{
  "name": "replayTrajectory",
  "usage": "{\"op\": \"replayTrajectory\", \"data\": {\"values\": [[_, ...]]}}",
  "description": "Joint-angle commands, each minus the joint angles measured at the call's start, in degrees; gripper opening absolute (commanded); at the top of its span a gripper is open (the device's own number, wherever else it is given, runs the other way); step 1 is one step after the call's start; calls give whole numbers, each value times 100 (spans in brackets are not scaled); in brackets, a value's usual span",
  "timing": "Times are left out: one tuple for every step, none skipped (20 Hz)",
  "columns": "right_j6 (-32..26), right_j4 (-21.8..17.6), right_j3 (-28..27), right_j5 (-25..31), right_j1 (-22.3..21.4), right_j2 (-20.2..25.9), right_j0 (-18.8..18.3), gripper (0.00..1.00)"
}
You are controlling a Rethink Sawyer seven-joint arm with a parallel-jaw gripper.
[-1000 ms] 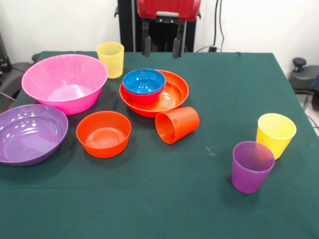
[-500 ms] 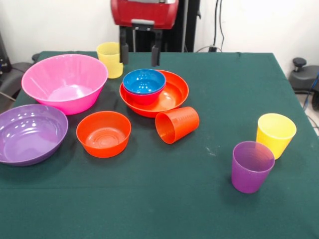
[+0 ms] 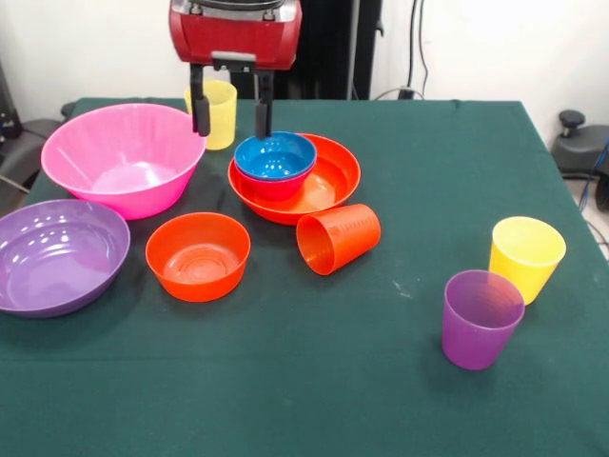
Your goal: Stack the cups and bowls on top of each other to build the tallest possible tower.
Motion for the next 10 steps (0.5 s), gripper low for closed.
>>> {"op": "replayTrajectory", "data": {"values": [[-1857,-481,-265,666,208,474,-30,100],[-1837,-500,-247,648,203,485,-38,100],[-1819,-517,-245,643,213,490,-41,100],[-1806,-529,-240,635,222,499,-43,100],[-1787,-538,-225,626,219,504,-43,100],[-1767,-547,-208,618,209,503,-41,100],[-1738,-562,-186,599,189,496,-36,100],[-1712,-574,-167,590,181,493,-29,100],[-1667,-594,-141,552,186,486,-19,100],[-1622,-614,-114,514,192,478,-9,100]]}}
